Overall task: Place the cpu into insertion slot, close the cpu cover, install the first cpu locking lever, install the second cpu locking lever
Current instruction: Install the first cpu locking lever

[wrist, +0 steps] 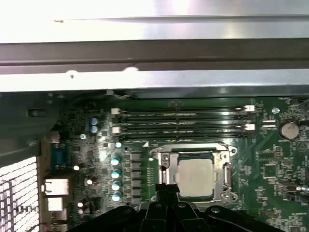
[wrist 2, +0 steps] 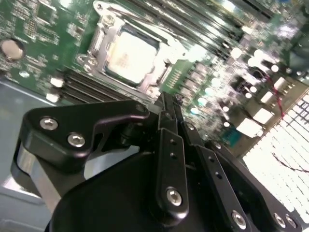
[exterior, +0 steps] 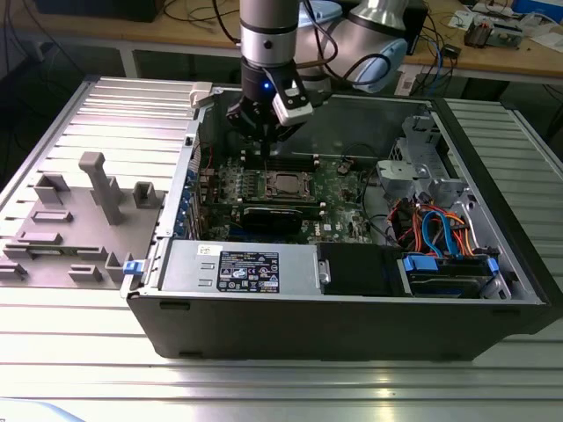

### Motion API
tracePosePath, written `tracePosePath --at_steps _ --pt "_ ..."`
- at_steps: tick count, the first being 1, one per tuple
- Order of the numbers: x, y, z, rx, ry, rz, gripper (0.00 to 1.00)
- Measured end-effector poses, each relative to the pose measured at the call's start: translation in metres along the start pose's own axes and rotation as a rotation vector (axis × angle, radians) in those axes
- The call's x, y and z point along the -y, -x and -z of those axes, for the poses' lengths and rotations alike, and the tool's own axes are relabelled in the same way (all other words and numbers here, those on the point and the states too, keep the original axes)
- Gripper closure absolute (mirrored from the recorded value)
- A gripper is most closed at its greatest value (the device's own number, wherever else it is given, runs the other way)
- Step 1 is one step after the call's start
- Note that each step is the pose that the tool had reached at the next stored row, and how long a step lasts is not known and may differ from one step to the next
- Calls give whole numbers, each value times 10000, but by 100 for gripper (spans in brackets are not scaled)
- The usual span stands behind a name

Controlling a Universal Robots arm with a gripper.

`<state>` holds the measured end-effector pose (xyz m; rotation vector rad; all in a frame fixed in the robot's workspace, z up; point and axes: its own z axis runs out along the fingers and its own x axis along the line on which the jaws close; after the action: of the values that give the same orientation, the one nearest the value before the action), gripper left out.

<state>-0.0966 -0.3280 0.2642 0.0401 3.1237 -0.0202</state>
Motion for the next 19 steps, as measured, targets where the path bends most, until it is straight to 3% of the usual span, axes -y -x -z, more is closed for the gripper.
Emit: tracePosePath --at_steps 6,9,19 --pt "-28 -195 -17 -2 16 -1 89" --pt "-88 -200 -25 -1 17 4 89" --pt "-101 -200 -25 -1 18 5 89"
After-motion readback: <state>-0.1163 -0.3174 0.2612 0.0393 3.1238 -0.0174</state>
